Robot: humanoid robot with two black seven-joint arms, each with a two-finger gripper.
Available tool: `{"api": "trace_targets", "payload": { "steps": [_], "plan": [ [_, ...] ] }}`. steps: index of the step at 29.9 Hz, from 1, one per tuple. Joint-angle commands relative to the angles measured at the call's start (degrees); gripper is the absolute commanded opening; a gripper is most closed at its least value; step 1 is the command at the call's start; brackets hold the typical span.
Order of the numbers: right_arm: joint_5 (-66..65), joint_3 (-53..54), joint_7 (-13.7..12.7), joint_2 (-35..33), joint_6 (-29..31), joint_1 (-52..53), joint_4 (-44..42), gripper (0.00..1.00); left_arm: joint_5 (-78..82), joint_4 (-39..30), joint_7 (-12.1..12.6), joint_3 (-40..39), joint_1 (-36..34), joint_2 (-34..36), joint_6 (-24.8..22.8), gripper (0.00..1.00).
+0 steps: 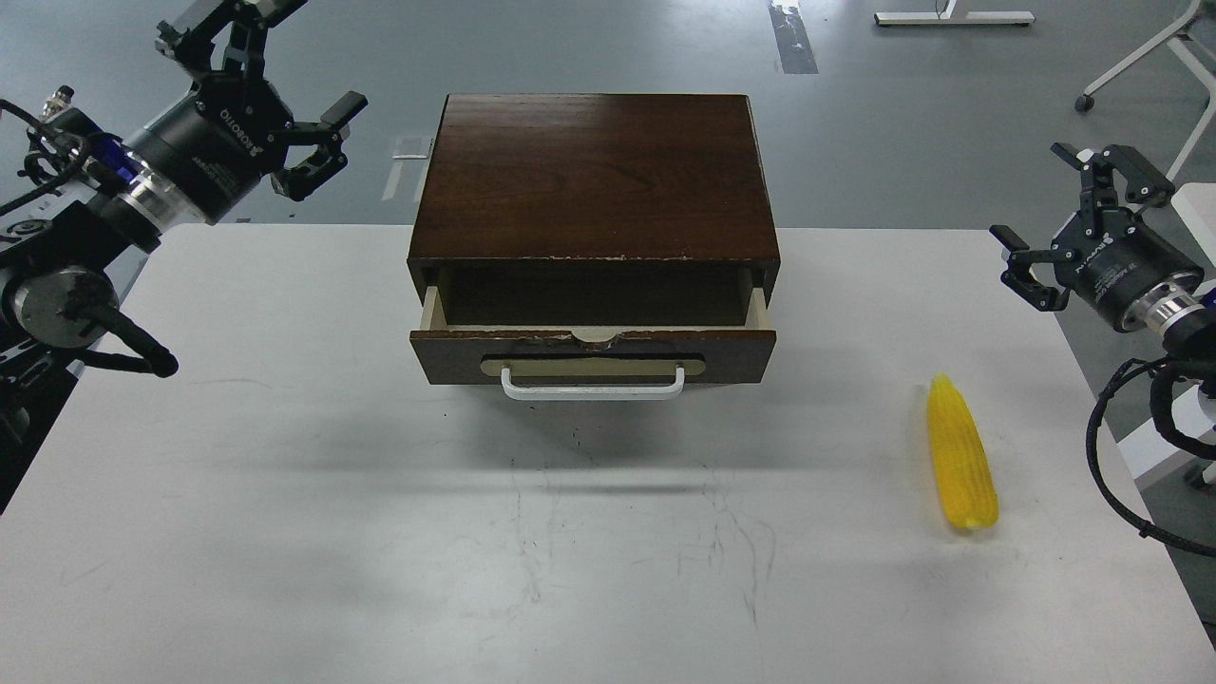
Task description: Put corn in drawer with both arms
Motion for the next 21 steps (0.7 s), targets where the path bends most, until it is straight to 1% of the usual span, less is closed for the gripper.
{"api": "trace_targets", "payload": {
  "steps": [1, 3, 4, 7, 9, 10, 11, 13, 16, 19, 21],
  "plan": [
    [-1.85, -0.19, 0.04, -4.37, 0.0, 0.09, 3.59, 1.0, -0.01, 4.65, 0.0, -4.31, 3.16, -3.13, -0.68, 0.98],
    [-8.33, -0.28, 0.04, -7.1, 0.0, 0.62, 4.47, 1.0, -0.01, 5.36, 0.14, -4.4, 3.43, -4.01, -0.77, 0.98],
    [-14.98, -0.19, 0.04, -8.59, 0.0, 0.88, 4.82, 1.0, 0.08, 5.36, 0.22, -4.4, 3.43, -4.27, -0.86, 0.98],
    [-29.06, -0.1, 0.04, -12.36, 0.0, 1.06, 7.01, 1.0, 0.08, 5.36, 0.4, -4.67, 3.34, -5.76, -0.77, 0.98],
    [-33.13, -0.19, 0.04, -14.04, 0.0, 1.06, 8.51, 1.0, 0.16, 5.36, 0.4, -4.67, 3.25, -6.29, -0.86, 0.98],
    [-37.32, -0.28, 0.04, -15.35, 0.0, 0.97, 9.91, 1.0, 0.25, 5.36, 0.49, -4.67, 3.16, -6.47, -0.77, 0.98],
    [-39.89, -0.37, 0.04, -15.72, 0.0, 0.97, 10.62, 1.0, 0.25, 5.36, 0.49, -4.67, 3.16, -6.56, -0.77, 0.98],
    [-50.67, -0.54, 0.12, -16.51, 0.0, 0.45, 13.16, 1.0, 0.69, 5.18, 0.49, -4.58, 3.16, -6.65, -0.77, 0.98],
    [-59.91, -0.89, 0.21, -16.51, 0.0, -0.17, 16.06, 1.0, 0.87, 4.83, 0.49, -4.49, 3.08, -6.65, -0.77, 0.98],
    [-66.96, -4.65, 0.13, -15.98, 0.0, -0.52, 18.88, 1.0, 0.95, 4.74, 0.49, -4.58, 3.07, -6.56, -0.86, 0.98],
    [-68.91, -6.77, 0.13, -15.9, 0.0, -0.44, 19.32, 1.0, 0.96, 4.66, 0.49, -4.58, 3.07, -6.47, -0.86, 0.98]
  ]
}}
